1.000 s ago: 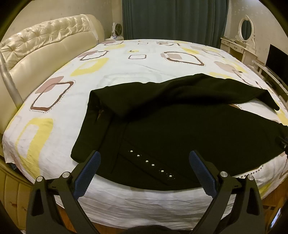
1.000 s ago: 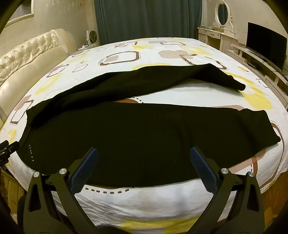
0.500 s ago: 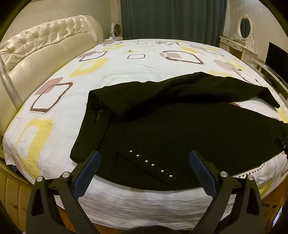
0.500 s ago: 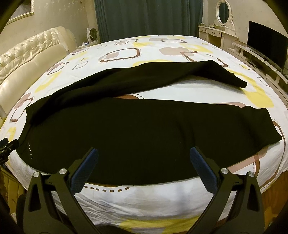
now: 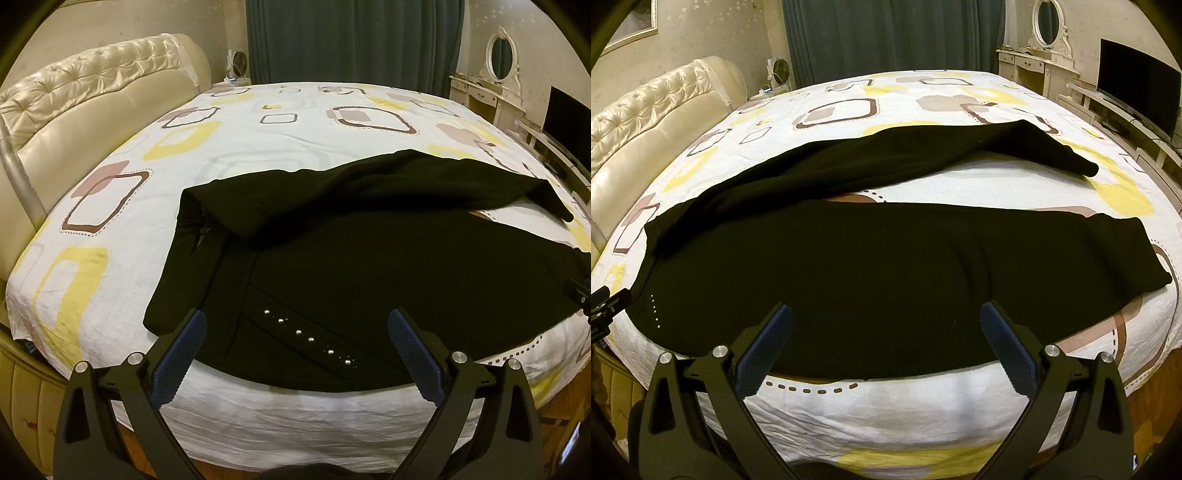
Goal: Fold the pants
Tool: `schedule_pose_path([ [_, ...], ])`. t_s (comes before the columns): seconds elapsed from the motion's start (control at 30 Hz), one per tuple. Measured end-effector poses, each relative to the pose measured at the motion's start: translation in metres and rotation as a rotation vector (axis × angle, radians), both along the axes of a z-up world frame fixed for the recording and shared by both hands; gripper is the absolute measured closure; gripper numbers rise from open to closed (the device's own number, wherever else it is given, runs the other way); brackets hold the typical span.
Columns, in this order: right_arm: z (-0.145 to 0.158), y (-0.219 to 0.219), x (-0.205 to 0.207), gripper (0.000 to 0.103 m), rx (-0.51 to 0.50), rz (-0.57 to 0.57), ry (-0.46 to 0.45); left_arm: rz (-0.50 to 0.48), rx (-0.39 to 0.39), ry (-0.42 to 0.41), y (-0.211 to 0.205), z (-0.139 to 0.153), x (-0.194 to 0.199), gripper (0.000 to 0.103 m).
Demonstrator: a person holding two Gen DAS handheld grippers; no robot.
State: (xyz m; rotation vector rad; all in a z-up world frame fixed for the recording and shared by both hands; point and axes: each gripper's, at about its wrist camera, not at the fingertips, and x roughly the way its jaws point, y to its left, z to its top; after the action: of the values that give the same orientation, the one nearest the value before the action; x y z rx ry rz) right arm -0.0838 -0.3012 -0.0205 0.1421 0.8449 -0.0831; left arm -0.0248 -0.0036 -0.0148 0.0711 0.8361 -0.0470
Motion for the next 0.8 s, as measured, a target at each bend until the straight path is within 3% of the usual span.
schedule_pose_path([
  [0.8, -0.0003, 0.0016, 0.0026, 0.002, 0.001, 0.005, 0.003, -0.005, 0.009, -0.004, -0.0051, 0.0029, -0.0016, 0.005],
])
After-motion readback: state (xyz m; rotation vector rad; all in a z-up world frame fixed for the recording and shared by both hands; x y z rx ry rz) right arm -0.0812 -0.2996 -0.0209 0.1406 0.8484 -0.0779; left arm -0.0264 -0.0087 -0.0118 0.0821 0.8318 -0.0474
